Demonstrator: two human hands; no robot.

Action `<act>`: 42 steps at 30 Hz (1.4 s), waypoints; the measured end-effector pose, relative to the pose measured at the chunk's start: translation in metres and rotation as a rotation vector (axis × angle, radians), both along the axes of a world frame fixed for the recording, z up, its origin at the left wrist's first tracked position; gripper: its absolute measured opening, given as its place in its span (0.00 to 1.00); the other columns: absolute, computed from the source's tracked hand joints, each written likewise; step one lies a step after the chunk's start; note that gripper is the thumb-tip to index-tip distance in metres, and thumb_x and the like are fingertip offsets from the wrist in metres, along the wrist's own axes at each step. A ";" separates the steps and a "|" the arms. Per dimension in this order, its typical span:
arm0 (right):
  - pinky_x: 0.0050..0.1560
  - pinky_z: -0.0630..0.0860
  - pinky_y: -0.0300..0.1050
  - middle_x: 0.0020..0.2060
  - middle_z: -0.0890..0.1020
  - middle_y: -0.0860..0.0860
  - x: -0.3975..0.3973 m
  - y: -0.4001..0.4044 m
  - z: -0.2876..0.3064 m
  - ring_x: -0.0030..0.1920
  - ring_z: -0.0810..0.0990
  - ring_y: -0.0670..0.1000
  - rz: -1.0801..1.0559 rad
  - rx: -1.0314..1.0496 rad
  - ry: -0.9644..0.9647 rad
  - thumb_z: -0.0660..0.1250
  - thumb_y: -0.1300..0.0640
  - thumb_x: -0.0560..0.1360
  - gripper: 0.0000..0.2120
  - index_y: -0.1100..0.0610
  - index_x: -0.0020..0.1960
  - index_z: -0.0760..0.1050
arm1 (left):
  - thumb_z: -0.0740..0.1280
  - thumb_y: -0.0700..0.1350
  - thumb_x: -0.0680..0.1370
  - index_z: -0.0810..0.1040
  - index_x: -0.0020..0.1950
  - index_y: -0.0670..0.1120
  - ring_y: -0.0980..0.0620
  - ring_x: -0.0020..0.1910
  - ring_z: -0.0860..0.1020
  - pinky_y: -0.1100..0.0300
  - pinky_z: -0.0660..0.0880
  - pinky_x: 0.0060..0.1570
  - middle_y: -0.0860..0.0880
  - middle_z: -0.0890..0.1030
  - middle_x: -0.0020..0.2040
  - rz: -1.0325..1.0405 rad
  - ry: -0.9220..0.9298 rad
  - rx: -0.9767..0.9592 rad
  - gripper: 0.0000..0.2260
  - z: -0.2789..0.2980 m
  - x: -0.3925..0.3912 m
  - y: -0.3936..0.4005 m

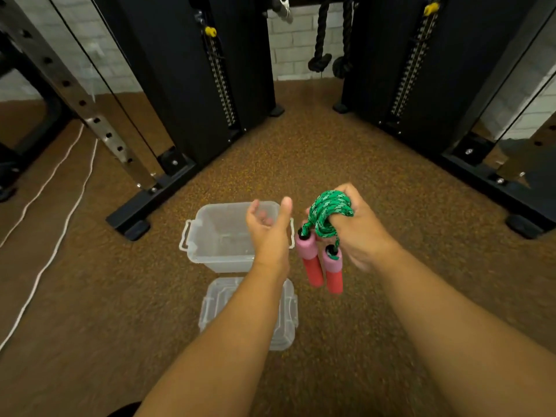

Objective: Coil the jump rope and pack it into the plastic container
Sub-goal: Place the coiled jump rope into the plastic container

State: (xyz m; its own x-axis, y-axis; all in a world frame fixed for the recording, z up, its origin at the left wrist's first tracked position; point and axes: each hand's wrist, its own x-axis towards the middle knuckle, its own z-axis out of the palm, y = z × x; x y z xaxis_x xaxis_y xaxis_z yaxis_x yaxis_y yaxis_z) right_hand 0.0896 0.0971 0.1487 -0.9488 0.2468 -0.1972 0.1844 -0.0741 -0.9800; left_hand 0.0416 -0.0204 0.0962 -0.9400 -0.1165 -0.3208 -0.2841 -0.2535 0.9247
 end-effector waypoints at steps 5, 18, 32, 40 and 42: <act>0.50 0.71 0.78 0.52 0.79 0.69 -0.009 0.008 -0.028 0.56 0.76 0.72 0.012 -0.018 -0.070 0.56 0.72 0.71 0.17 0.50 0.43 0.71 | 0.70 0.48 0.74 0.67 0.73 0.45 0.39 0.65 0.73 0.45 0.72 0.62 0.41 0.71 0.70 0.309 -0.589 0.012 0.28 -0.066 -0.029 -0.024; 0.51 0.69 0.80 0.52 0.77 0.70 -0.009 0.025 -0.082 0.56 0.74 0.75 0.016 -0.087 -0.104 0.58 0.68 0.68 0.16 0.47 0.42 0.72 | 0.60 0.44 0.82 0.62 0.75 0.39 0.42 0.72 0.67 0.53 0.66 0.68 0.40 0.68 0.74 0.308 -0.671 0.044 0.22 -0.135 -0.062 -0.043; 0.46 0.81 0.55 0.46 0.82 0.64 0.005 0.071 -0.026 0.52 0.82 0.64 0.209 -0.248 -0.052 0.54 0.73 0.77 0.18 0.52 0.42 0.72 | 0.71 0.40 0.72 0.75 0.56 0.45 0.44 0.50 0.82 0.46 0.81 0.50 0.45 0.82 0.52 -0.487 -0.354 -0.512 0.13 -0.133 -0.022 -0.003; 0.44 0.80 0.59 0.41 0.83 0.59 0.018 0.080 -0.030 0.46 0.84 0.61 0.186 -0.279 -0.097 0.53 0.74 0.77 0.19 0.52 0.42 0.71 | 0.67 0.39 0.77 0.70 0.62 0.47 0.49 0.49 0.79 0.51 0.80 0.53 0.48 0.77 0.51 -0.897 -0.549 -0.490 0.15 -0.139 0.038 0.010; 0.43 0.80 0.59 0.44 0.82 0.61 0.023 0.078 -0.056 0.46 0.83 0.63 0.187 -0.310 -0.189 0.53 0.73 0.77 0.19 0.51 0.43 0.72 | 0.67 0.38 0.77 0.69 0.66 0.45 0.47 0.53 0.79 0.48 0.79 0.55 0.46 0.78 0.54 -0.885 -0.539 -0.478 0.19 -0.144 0.048 0.010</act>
State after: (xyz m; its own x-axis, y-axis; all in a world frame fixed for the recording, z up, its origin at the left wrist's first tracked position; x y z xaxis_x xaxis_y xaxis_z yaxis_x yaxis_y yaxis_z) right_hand 0.1121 0.1751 0.0927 -0.9114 -0.0254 -0.4106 0.3979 -0.3084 -0.8640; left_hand 0.0891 -0.0105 -0.0480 -0.5066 0.2997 -0.8084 -0.5772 0.5786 0.5763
